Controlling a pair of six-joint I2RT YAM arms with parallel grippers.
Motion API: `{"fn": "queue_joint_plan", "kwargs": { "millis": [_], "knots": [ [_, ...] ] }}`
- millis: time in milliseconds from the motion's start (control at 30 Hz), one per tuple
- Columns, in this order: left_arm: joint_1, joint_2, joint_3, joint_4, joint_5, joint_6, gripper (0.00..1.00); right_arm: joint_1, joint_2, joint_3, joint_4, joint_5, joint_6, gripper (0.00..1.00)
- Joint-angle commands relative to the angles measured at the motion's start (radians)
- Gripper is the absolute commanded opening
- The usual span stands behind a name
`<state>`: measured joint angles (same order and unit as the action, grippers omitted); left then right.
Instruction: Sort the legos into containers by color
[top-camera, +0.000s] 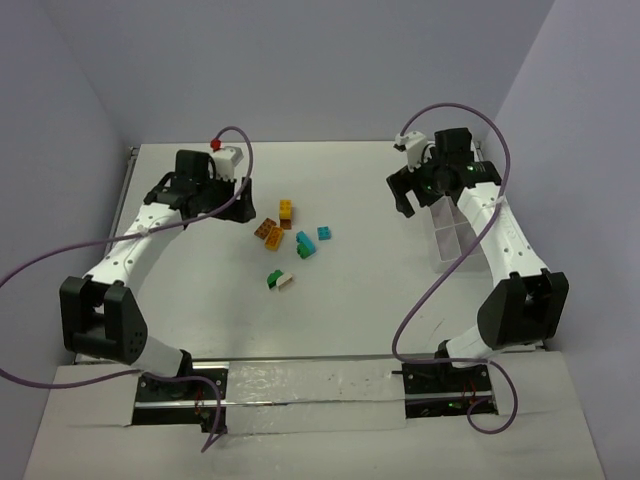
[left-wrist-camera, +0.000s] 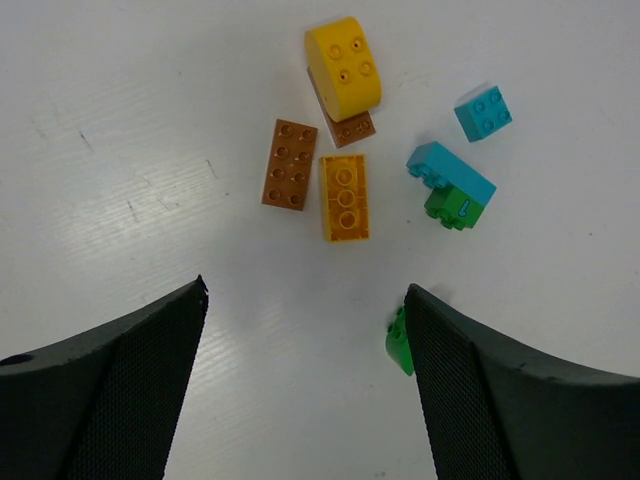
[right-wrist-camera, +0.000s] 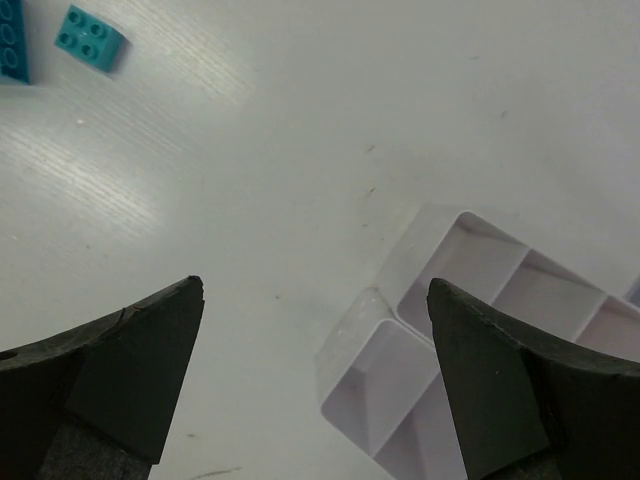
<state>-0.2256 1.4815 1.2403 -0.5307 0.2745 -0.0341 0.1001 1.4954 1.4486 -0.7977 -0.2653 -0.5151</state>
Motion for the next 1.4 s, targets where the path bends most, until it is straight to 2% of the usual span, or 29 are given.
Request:
{"fn": "queue_joint_plan", "kwargs": {
  "millis": [0,100,467,733,1300,1367],
  "knots": [
    [-0.062,0.026,0.0,0.042,-0.11,-0.028,0.81,0.011,-0.063,-0.089,0.105,-0.046,0.147,1.0],
    [-0.099,0.073,0.003,0.048,-0.158,-0.055,0.74,0.016,-0.074,-0.132,0.133,-0.049,0.175,1.0],
    [-0.198,0.267,0.086,0.036,-0.228,-0.128,0.73,0.016,-0.103,-0.202,0.169,-0.055,0.214,1.0],
    [-0.253,0.351,0.116,0.032,-0.241,-0.146,0.69,0.016,-0.096,-0.208,0.17,-0.044,0.207,1.0],
    [-0.285,0.465,0.128,0.017,-0.27,-0.156,0.61,0.016,-0.095,-0.191,0.17,-0.066,0.227,1.0],
    [-0.285,0.47,0.132,0.015,-0.269,-0.152,0.58,0.016,-0.096,-0.188,0.169,-0.069,0.228,1.0]
  ]
}}
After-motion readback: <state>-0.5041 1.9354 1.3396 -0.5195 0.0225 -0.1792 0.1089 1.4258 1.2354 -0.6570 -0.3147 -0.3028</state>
